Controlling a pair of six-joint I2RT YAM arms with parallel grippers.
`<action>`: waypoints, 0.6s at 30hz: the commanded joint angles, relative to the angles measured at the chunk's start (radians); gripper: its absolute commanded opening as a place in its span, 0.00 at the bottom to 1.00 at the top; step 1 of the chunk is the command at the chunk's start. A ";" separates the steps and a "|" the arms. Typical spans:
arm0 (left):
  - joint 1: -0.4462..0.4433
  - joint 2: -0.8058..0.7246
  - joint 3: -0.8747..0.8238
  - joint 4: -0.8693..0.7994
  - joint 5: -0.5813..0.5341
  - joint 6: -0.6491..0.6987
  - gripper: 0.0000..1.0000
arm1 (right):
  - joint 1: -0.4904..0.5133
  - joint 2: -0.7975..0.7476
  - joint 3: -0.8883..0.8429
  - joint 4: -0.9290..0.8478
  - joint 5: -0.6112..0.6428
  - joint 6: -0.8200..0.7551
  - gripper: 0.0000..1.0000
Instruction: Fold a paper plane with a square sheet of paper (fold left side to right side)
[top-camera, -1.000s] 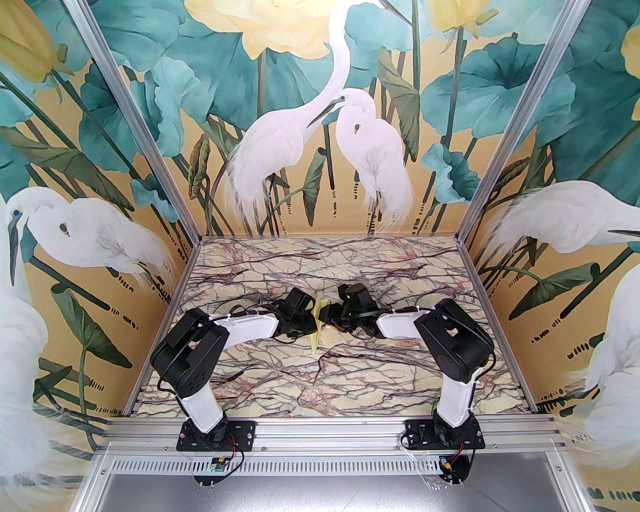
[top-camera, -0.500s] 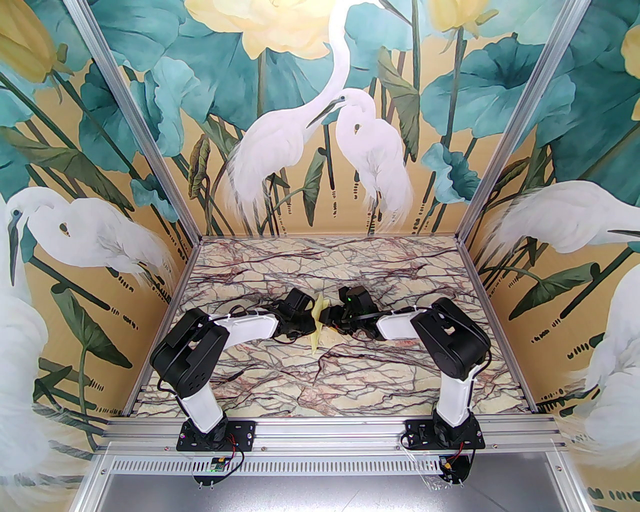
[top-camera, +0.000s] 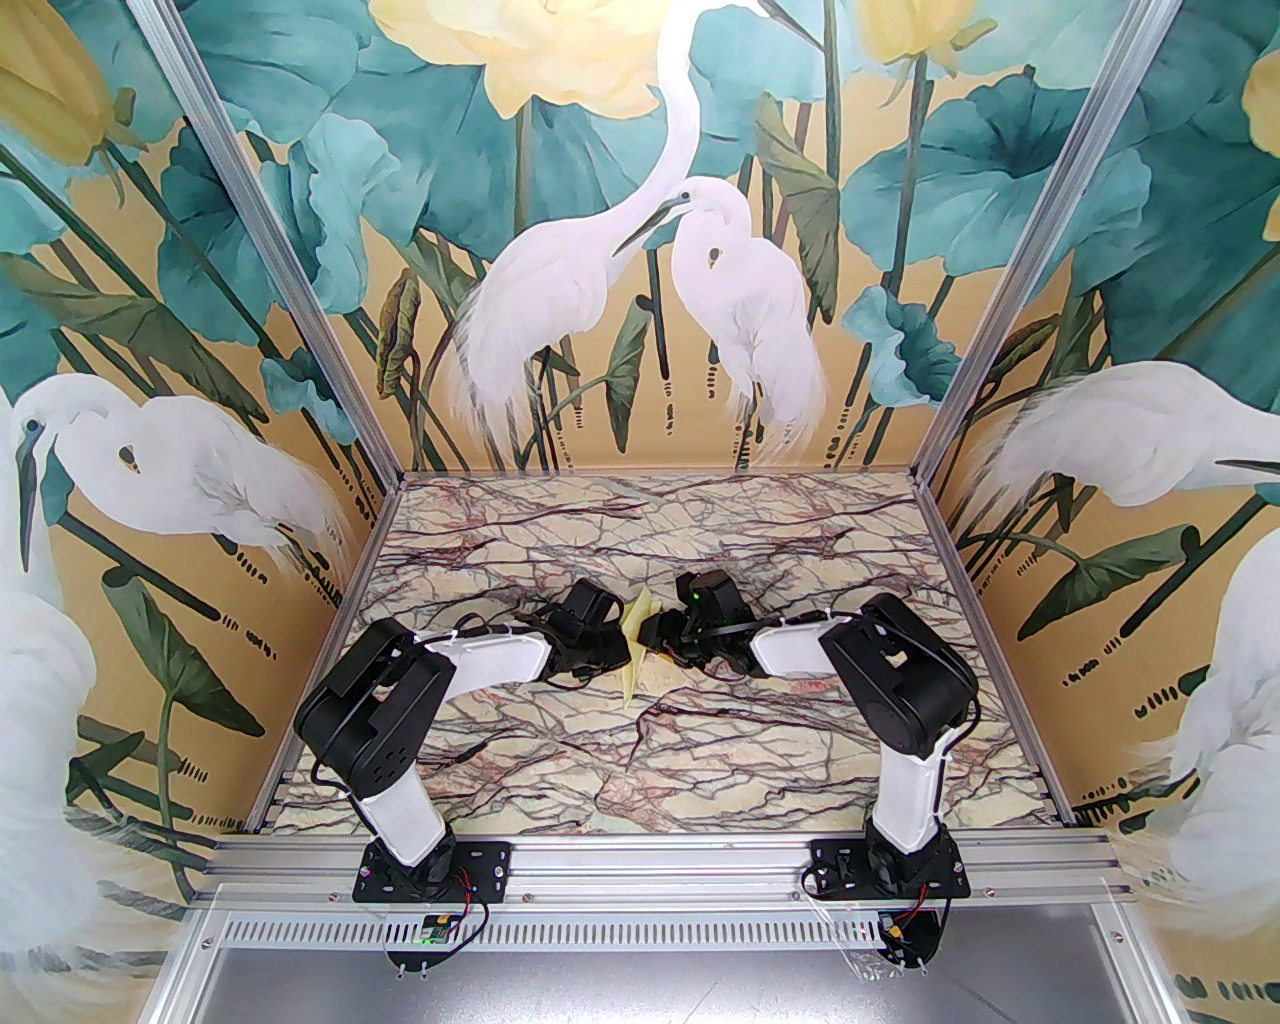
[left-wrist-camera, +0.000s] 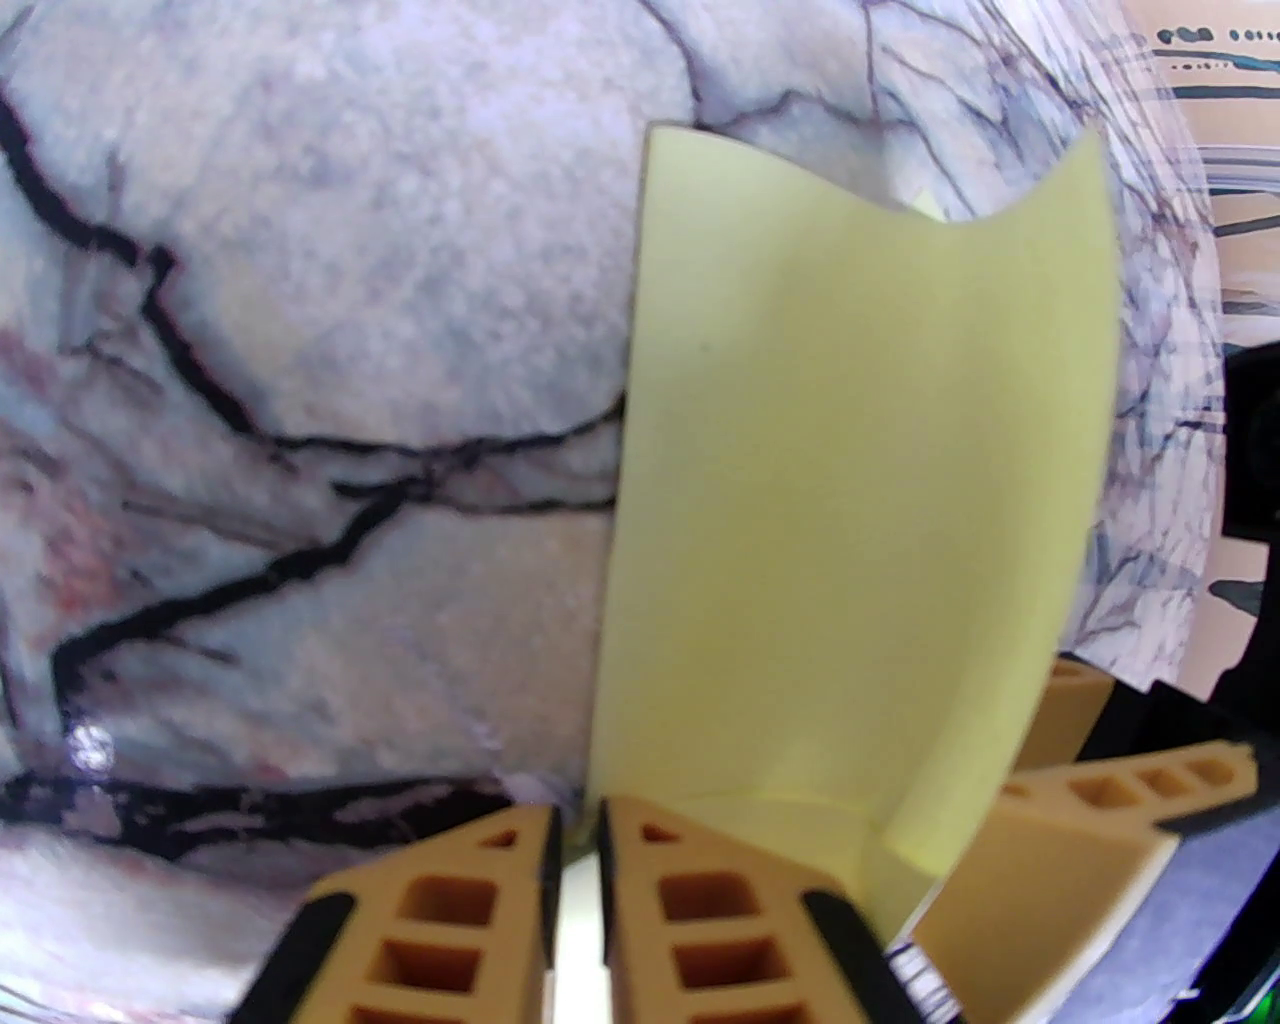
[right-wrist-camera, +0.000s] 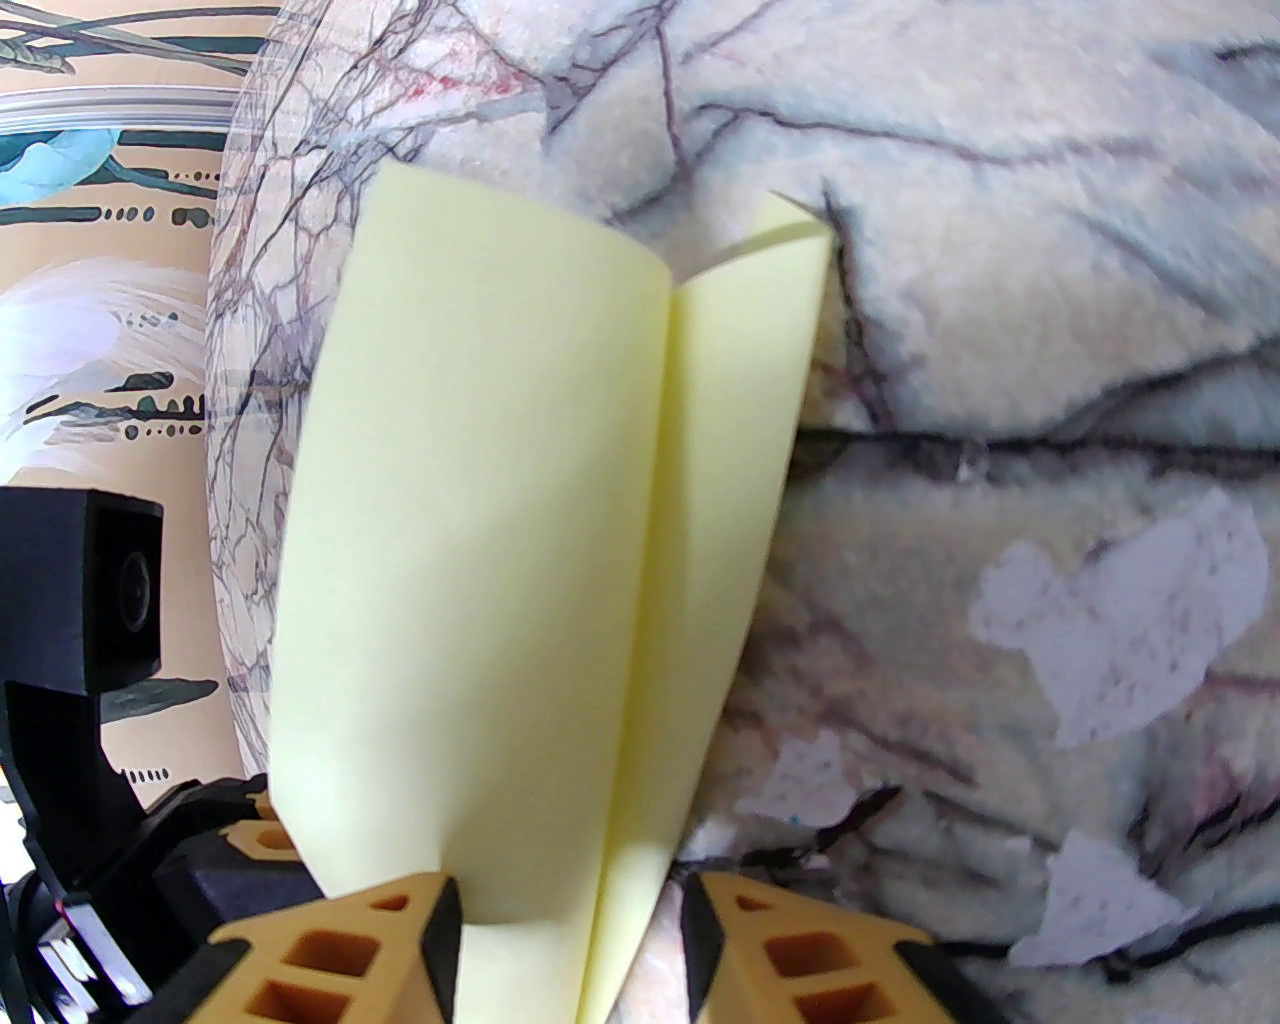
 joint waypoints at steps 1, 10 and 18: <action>0.007 0.025 -0.049 0.074 0.090 -0.018 0.20 | -0.002 0.036 0.019 -0.053 0.041 -0.022 0.42; 0.060 -0.071 -0.081 0.041 0.087 -0.009 0.21 | -0.001 0.047 0.040 -0.092 0.053 -0.039 0.41; 0.096 -0.144 -0.080 0.030 0.100 0.003 0.23 | 0.001 0.046 0.049 -0.106 0.057 -0.044 0.41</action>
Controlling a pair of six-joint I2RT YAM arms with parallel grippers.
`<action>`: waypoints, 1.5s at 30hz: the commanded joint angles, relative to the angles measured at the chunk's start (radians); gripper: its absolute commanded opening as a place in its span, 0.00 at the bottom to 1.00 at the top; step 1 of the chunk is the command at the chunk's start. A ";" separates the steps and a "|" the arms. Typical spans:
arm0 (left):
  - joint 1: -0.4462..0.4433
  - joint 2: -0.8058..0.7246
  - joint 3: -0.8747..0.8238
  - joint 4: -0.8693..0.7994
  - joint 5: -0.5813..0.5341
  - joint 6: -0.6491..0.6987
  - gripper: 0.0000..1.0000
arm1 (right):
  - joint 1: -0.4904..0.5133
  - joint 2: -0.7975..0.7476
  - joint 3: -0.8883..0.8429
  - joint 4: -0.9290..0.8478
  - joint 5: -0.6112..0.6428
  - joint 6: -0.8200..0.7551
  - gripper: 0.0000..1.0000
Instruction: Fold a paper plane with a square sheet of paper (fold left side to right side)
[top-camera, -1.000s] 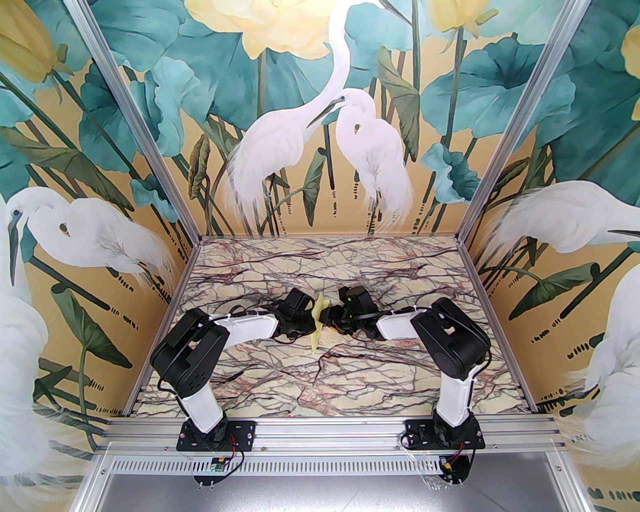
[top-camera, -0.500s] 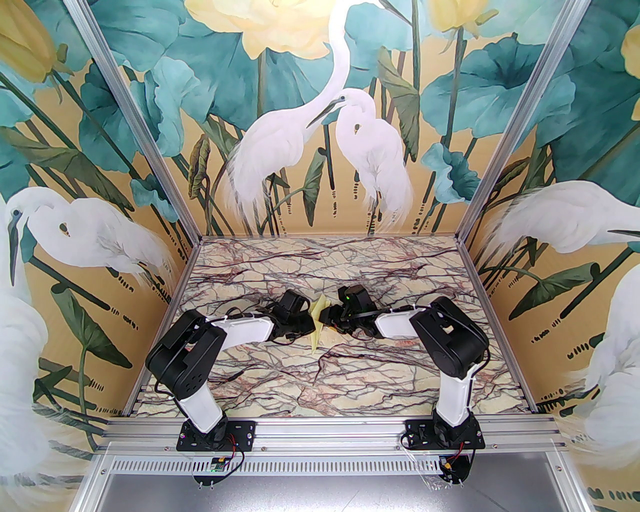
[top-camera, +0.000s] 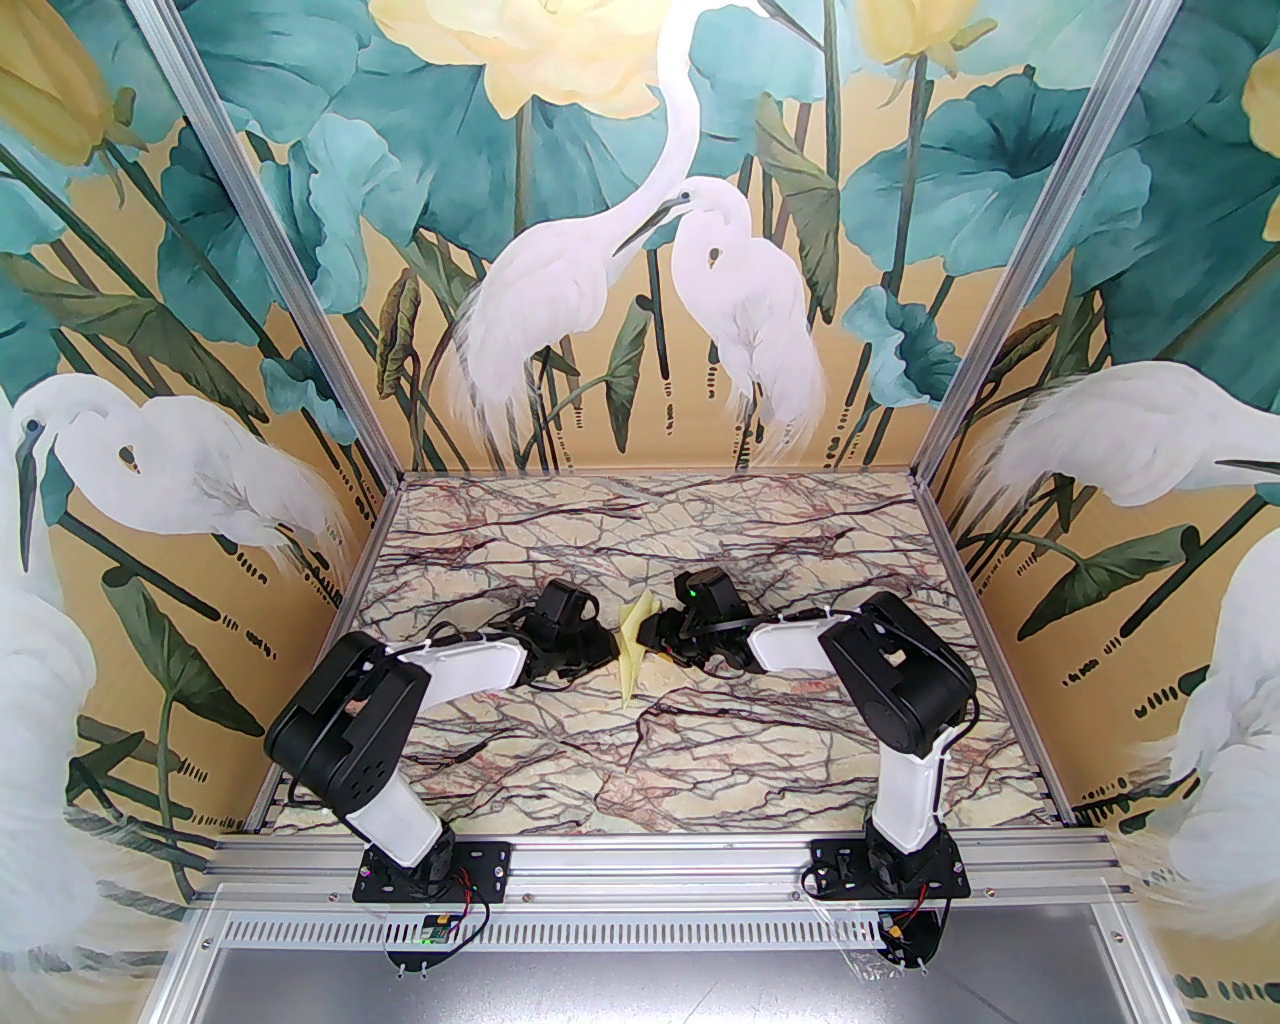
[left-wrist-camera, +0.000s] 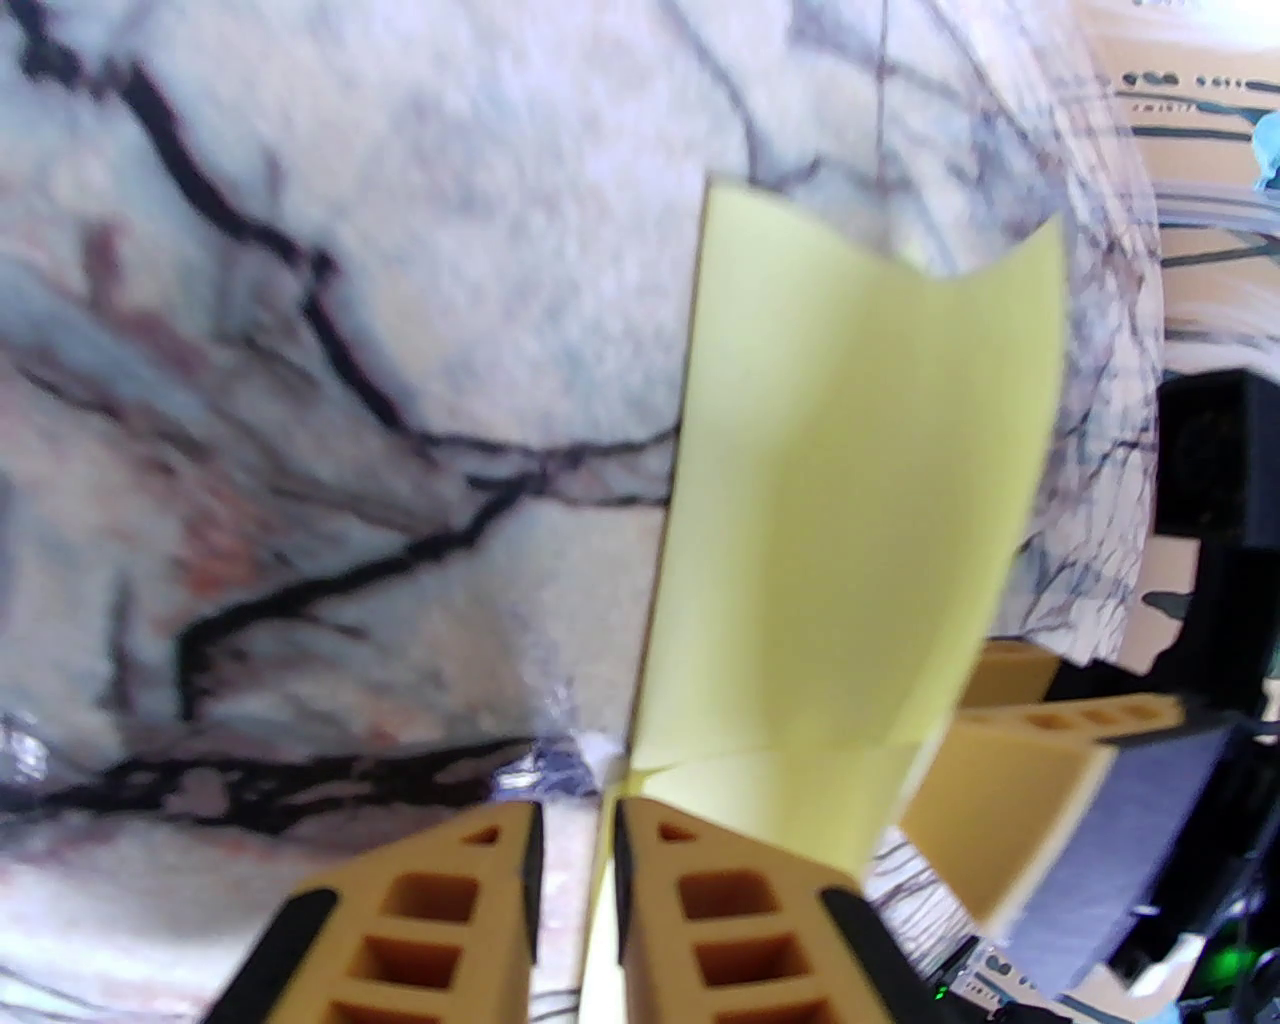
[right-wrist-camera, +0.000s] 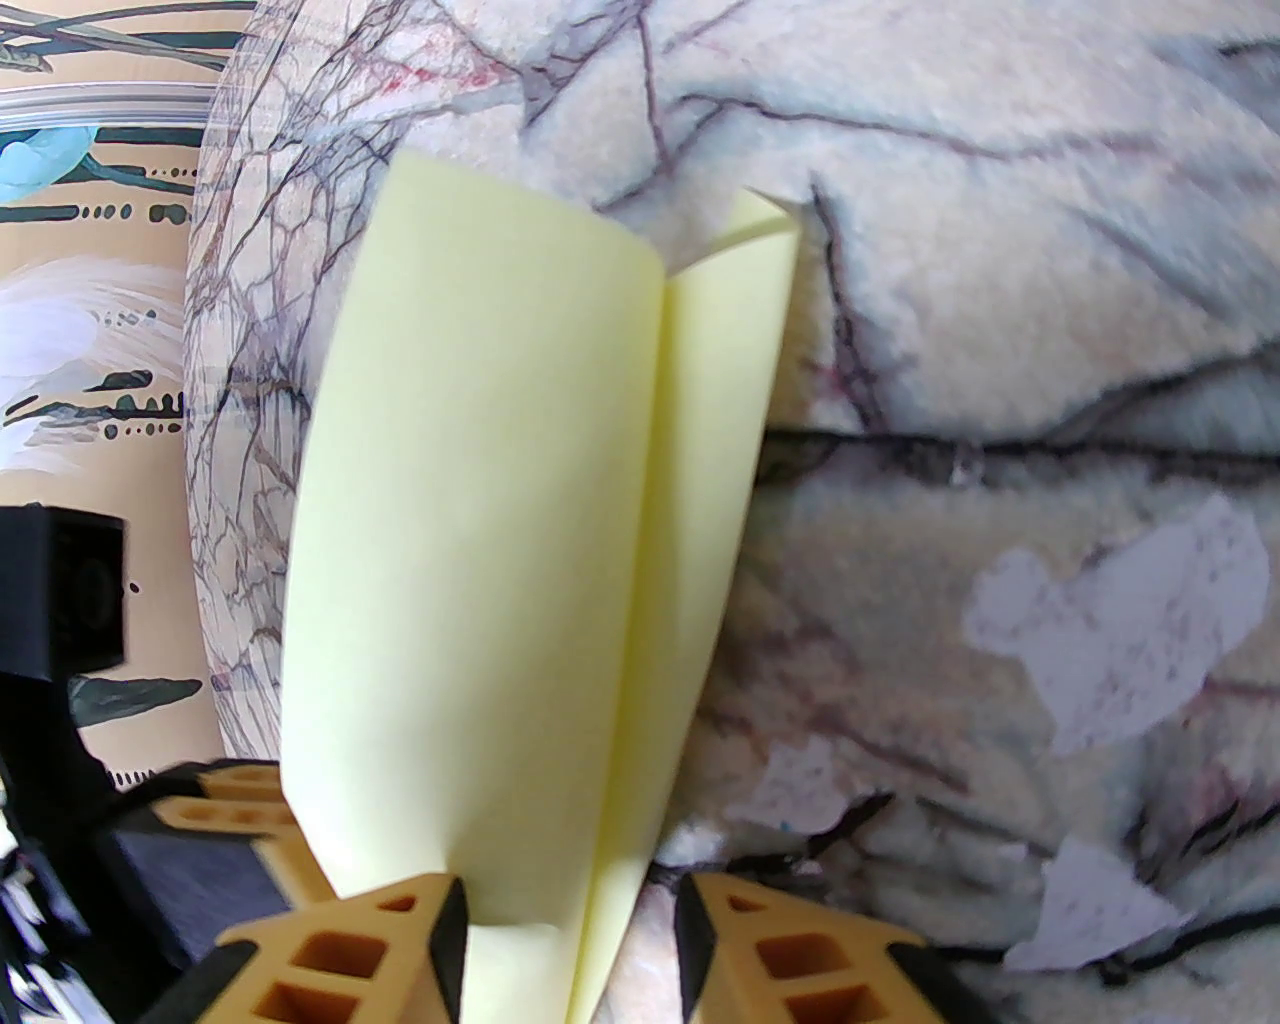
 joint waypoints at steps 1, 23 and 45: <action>0.009 -0.053 0.000 -0.006 0.034 0.016 0.24 | 0.000 0.040 0.018 -0.046 0.051 -0.031 0.41; 0.009 -0.009 -0.042 0.179 0.133 -0.027 0.27 | 0.002 0.037 0.027 -0.060 0.053 -0.037 0.41; 0.009 0.031 -0.067 0.286 0.139 -0.070 0.20 | 0.004 0.039 0.025 -0.055 0.050 -0.037 0.41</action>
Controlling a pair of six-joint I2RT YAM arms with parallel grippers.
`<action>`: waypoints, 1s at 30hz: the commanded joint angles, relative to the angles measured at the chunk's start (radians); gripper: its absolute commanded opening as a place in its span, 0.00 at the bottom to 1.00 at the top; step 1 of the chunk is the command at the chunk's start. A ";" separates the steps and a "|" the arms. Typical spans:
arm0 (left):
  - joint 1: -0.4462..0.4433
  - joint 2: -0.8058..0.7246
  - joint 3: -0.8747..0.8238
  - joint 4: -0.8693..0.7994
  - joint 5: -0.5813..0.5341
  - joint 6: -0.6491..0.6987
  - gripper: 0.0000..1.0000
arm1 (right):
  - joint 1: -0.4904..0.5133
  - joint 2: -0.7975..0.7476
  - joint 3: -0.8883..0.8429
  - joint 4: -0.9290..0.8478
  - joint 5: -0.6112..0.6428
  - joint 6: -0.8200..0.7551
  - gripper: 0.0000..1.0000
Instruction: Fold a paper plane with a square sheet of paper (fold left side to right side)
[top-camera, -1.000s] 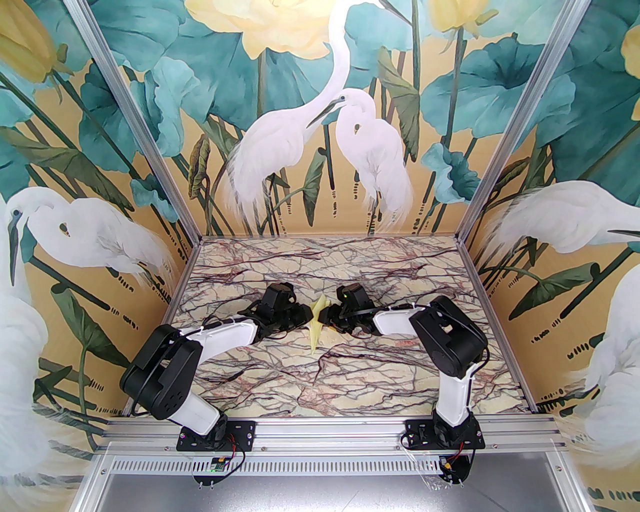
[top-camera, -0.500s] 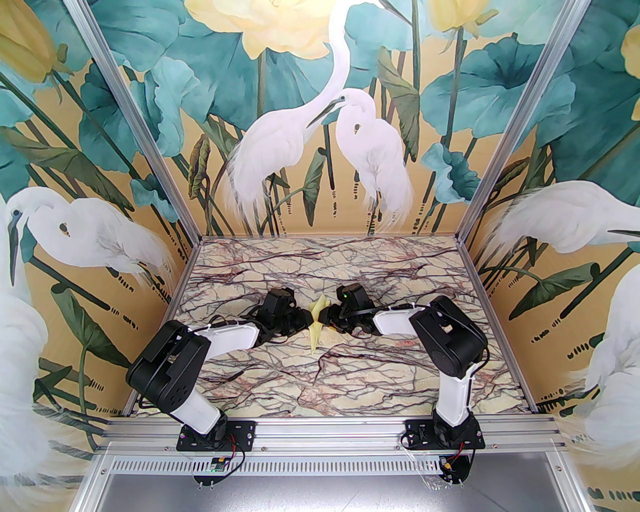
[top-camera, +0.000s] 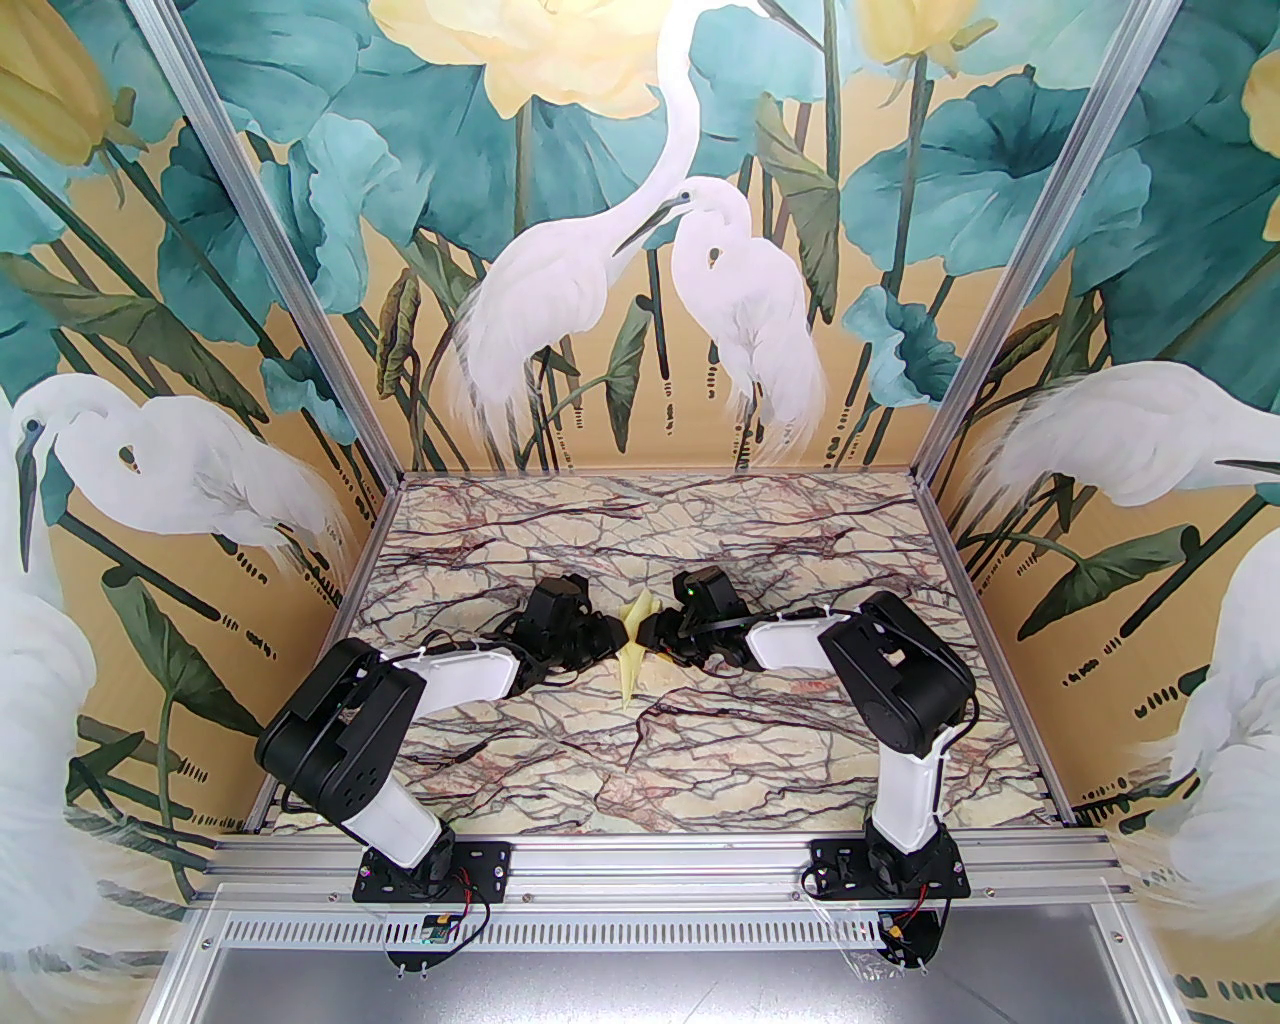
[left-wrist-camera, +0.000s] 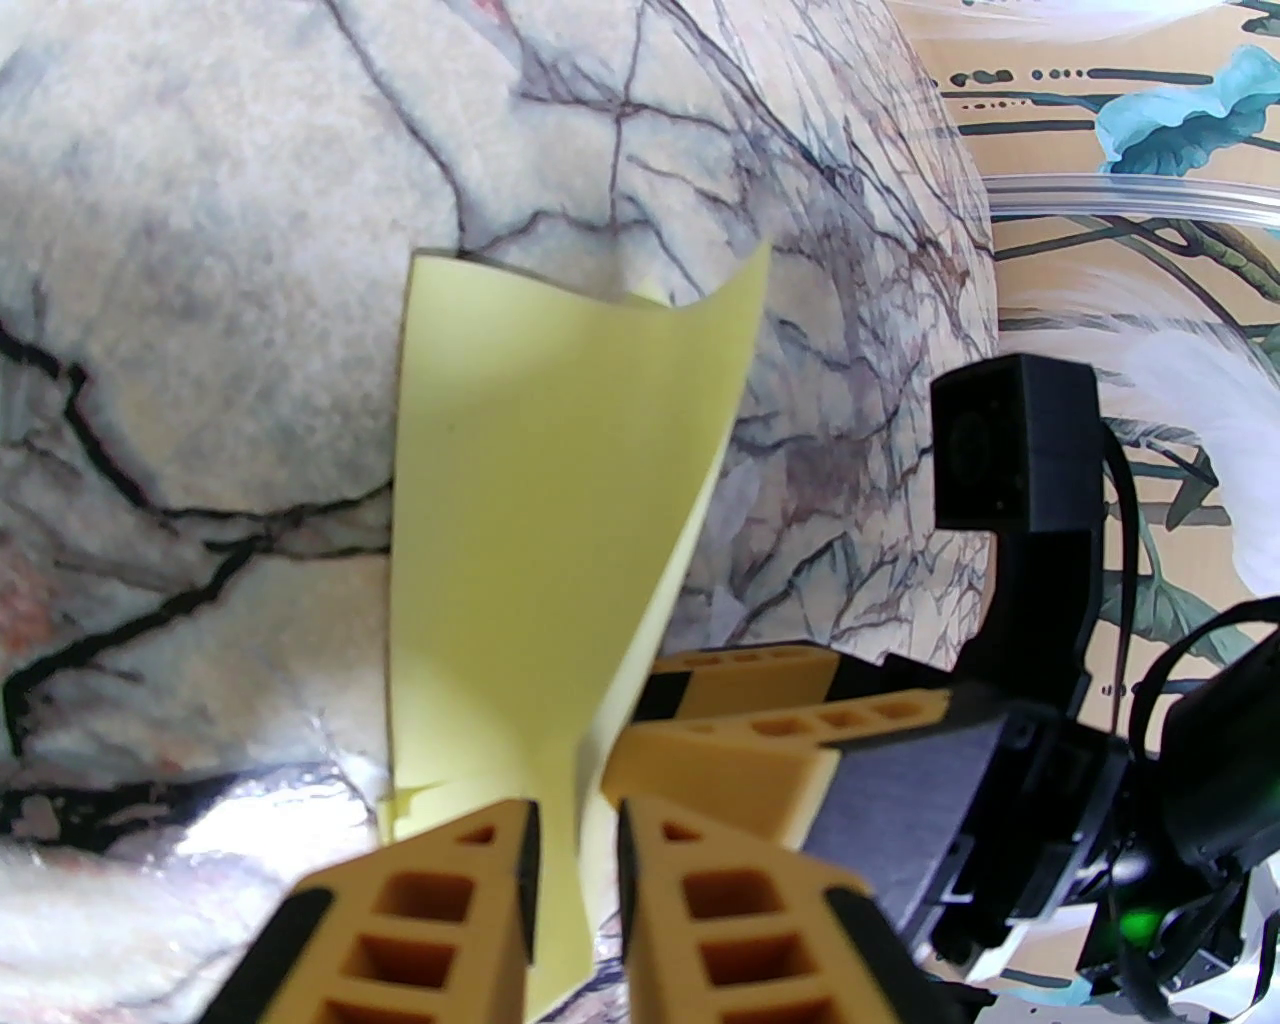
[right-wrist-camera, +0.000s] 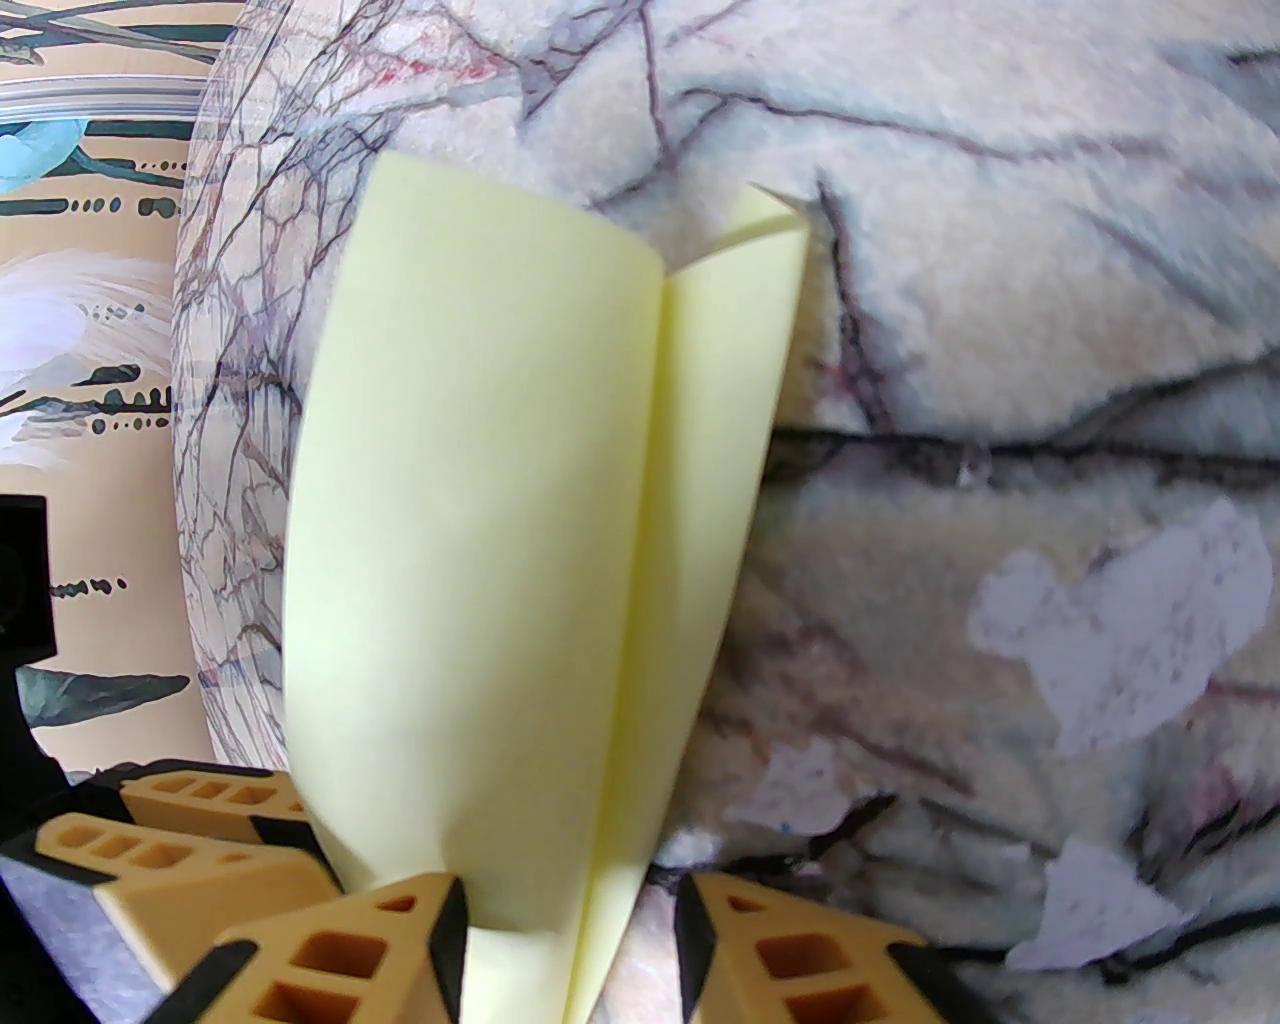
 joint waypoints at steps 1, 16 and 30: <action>0.004 0.030 0.010 0.023 0.020 -0.003 0.19 | 0.003 0.037 0.009 -0.023 0.042 -0.023 0.41; 0.004 0.029 0.027 0.024 0.003 0.006 0.00 | 0.011 -0.061 -0.013 -0.108 0.110 -0.087 0.47; 0.004 0.052 0.053 0.016 0.006 0.007 0.01 | 0.189 -0.187 -0.014 -0.341 0.363 -0.254 0.53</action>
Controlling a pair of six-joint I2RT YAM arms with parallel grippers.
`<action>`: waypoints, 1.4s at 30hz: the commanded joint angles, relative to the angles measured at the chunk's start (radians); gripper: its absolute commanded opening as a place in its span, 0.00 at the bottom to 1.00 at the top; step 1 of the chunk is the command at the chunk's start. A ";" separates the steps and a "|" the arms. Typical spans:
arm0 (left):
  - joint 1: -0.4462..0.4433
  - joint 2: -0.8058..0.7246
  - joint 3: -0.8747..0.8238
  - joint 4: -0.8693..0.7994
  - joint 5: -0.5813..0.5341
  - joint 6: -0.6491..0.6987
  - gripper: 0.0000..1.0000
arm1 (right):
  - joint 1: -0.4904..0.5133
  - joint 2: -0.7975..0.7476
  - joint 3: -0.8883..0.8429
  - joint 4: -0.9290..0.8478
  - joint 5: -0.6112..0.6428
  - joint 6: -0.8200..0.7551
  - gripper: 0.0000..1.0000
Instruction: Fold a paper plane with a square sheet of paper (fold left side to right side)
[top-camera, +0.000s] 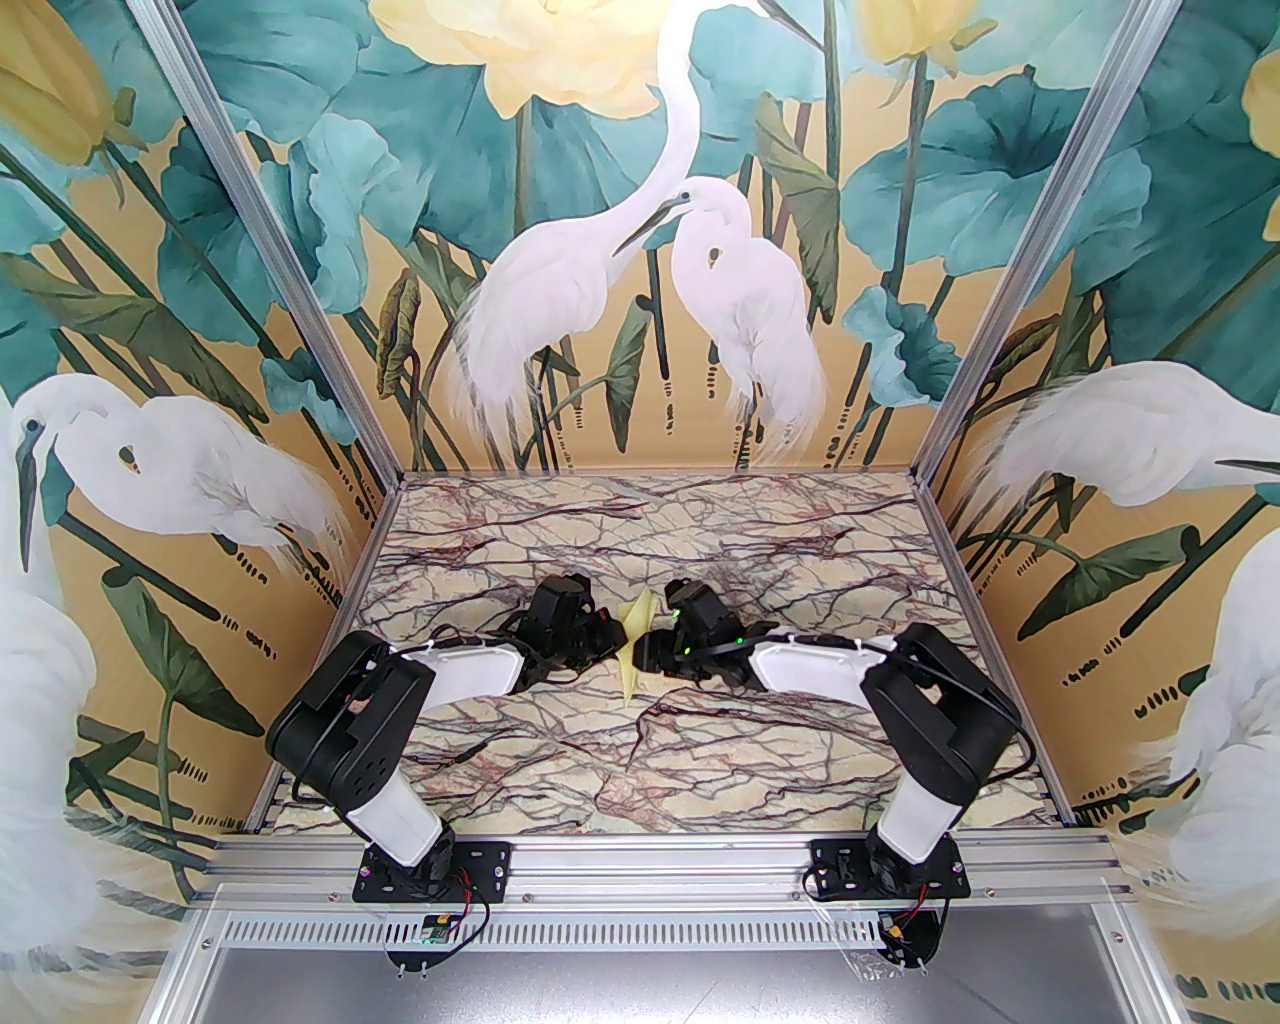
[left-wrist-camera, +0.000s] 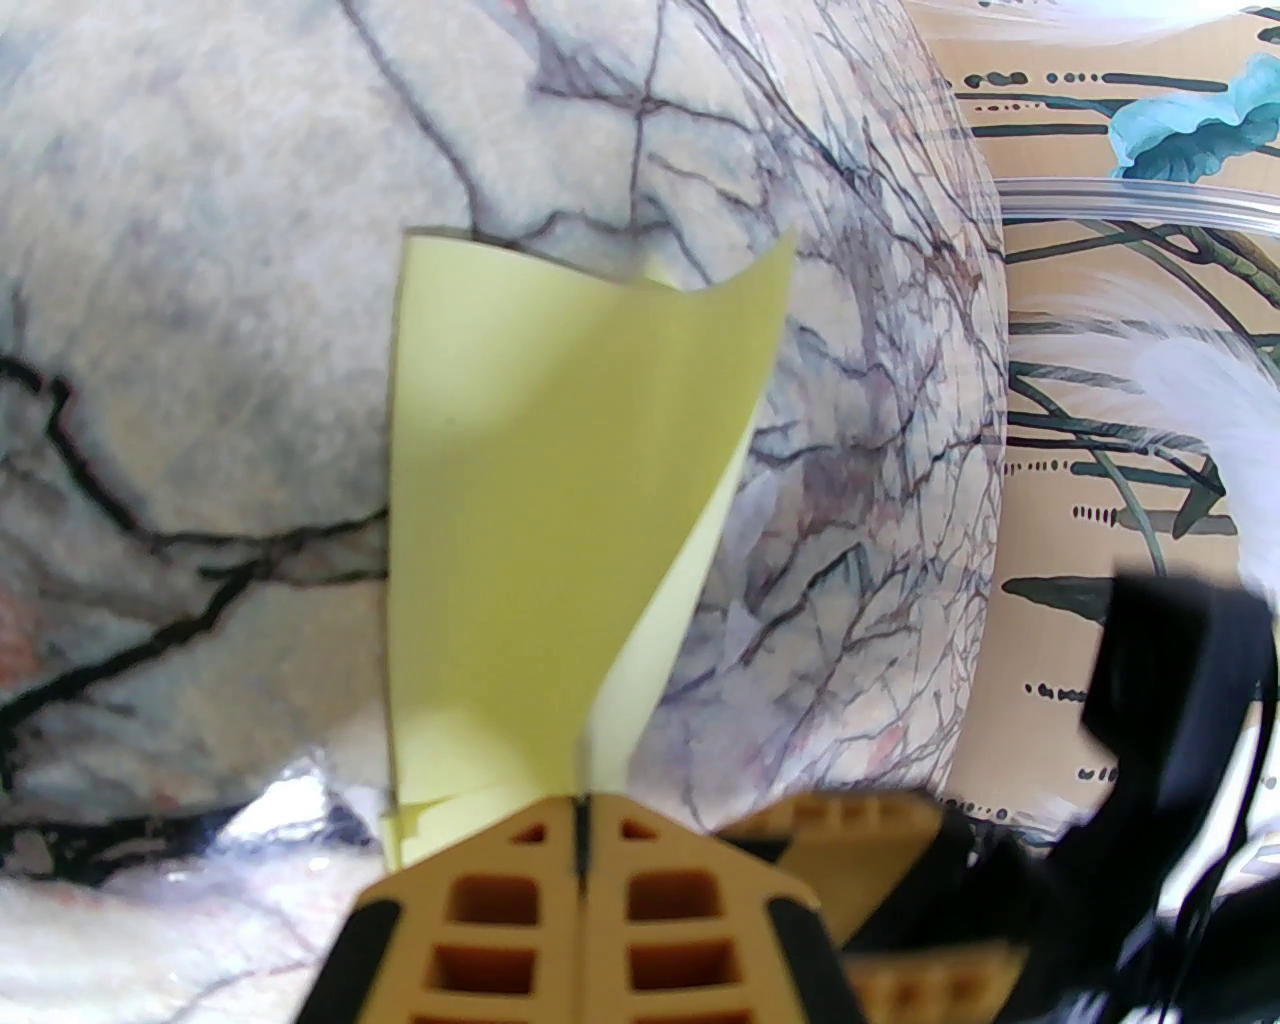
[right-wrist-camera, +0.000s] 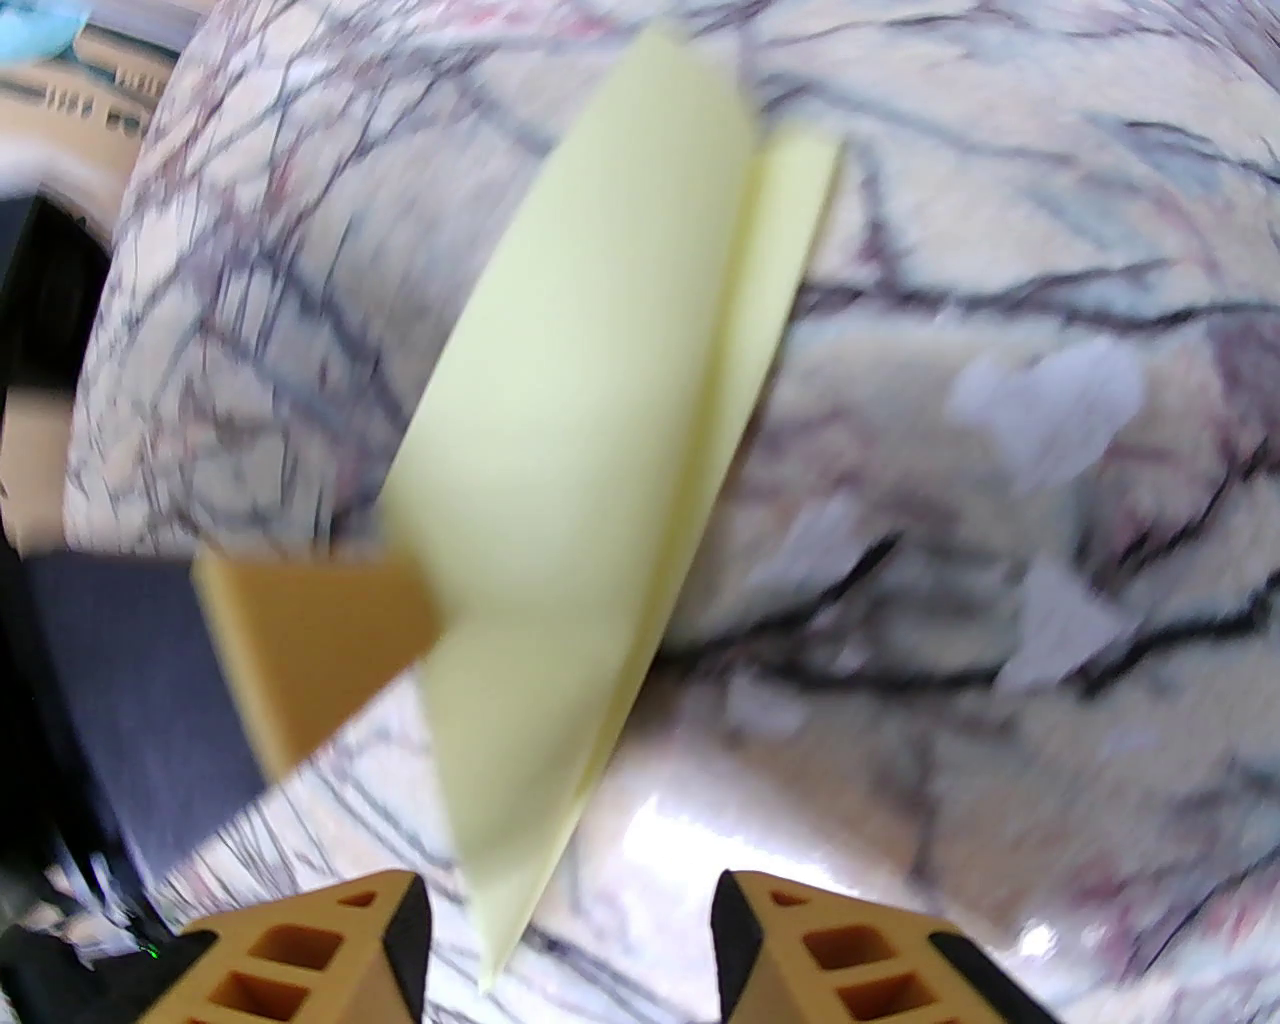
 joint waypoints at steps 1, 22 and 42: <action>0.004 0.019 0.022 0.008 0.006 0.012 0.01 | 0.032 0.012 0.027 -0.094 0.082 -0.069 0.53; 0.005 0.029 0.036 -0.007 0.011 0.019 0.02 | 0.085 0.104 0.101 -0.153 0.136 -0.100 0.47; 0.025 0.092 0.127 -0.093 0.044 0.129 0.02 | 0.085 0.074 0.083 -0.216 0.208 -0.149 0.40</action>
